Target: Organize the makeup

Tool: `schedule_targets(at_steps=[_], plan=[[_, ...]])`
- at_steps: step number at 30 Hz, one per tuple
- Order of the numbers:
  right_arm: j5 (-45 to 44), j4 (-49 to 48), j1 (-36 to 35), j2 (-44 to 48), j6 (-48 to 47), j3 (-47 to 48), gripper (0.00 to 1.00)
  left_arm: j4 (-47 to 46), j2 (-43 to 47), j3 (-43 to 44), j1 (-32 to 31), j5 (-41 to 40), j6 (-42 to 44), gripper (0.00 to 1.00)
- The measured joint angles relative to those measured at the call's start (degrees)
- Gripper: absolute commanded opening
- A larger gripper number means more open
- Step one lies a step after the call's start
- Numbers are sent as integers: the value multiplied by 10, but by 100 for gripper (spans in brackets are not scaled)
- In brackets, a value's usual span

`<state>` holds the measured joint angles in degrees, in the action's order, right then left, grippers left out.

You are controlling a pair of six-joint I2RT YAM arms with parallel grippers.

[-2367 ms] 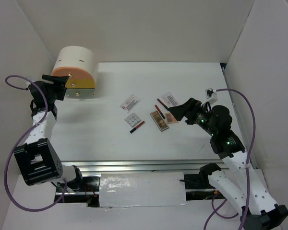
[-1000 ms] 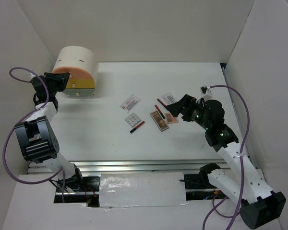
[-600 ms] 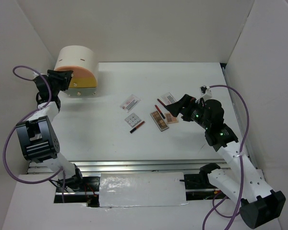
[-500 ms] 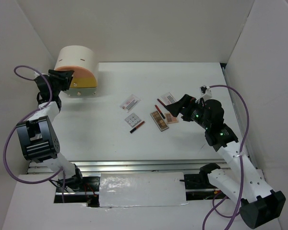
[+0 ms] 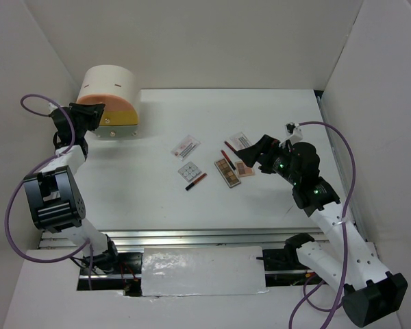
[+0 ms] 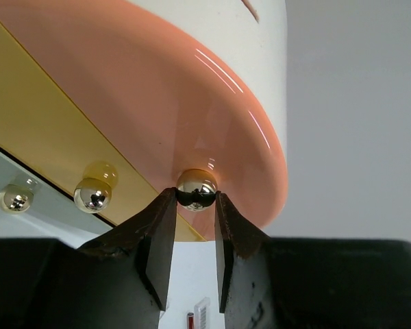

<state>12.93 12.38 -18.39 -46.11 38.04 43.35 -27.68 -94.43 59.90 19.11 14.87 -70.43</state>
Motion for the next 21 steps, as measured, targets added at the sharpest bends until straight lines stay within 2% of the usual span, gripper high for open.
schedule_targets(at_steps=[10, 21], plan=[[1, -15, 0, -2, 0, 0, 100, -50, 24, -54, -1, -6, -3, 28], [3, -19, 0, -2, 0, 0, 100, -64, 86, -123, -1, -15, -3, 29]])
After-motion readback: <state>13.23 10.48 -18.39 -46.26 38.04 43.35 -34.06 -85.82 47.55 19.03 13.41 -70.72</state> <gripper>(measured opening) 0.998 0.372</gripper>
